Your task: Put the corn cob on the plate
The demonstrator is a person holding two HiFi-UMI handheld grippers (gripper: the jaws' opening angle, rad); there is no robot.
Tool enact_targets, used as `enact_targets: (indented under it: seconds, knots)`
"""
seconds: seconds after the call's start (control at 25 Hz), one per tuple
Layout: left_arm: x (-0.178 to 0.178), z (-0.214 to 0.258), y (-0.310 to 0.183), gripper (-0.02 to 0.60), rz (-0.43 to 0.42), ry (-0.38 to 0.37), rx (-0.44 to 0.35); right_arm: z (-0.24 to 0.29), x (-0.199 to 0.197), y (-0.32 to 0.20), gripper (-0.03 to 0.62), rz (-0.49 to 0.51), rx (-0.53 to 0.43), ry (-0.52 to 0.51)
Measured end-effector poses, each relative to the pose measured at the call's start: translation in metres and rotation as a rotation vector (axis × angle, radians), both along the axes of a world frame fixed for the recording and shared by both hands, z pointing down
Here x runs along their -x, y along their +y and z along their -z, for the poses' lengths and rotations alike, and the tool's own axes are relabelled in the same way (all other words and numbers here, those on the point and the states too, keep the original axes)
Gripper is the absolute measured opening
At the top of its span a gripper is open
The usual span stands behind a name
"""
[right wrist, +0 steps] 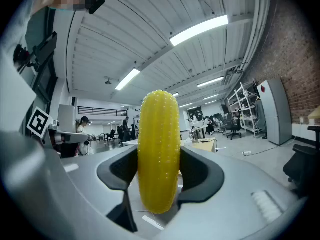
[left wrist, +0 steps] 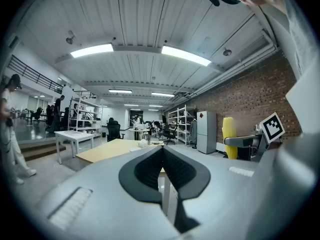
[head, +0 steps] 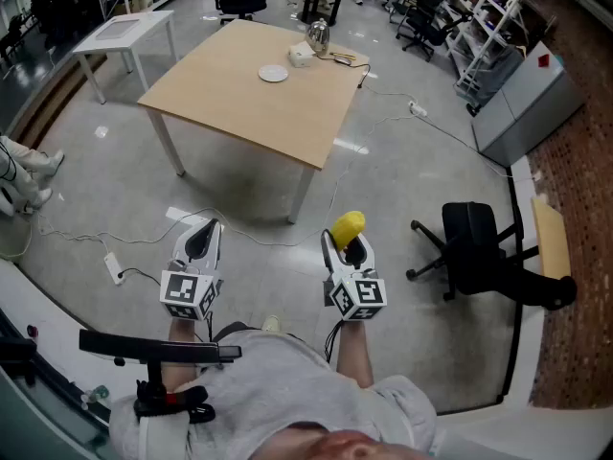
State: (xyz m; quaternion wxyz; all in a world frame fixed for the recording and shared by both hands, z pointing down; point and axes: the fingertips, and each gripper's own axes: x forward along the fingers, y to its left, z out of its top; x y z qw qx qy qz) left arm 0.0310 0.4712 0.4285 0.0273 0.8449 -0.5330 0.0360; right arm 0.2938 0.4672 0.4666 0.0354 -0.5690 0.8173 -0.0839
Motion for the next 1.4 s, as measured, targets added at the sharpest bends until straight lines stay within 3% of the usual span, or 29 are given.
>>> enact_targets:
  seconds: [0.76,1.0,1.4]
  knots:
    - [-0.010,-0.003,-0.002,0.020,0.009,-0.015,0.000,-0.004,-0.003,-0.008,0.250,0.056,0.017,-0.012]
    - [-0.016,-0.004,-0.020,0.020,0.006,-0.021,0.001,-0.011,-0.002,-0.027,0.250,0.077,0.016,-0.008]
    - [0.010,-0.010,-0.088,0.020,0.017,-0.012,0.018,-0.014,0.023,-0.097,0.250,0.095,0.022,0.012]
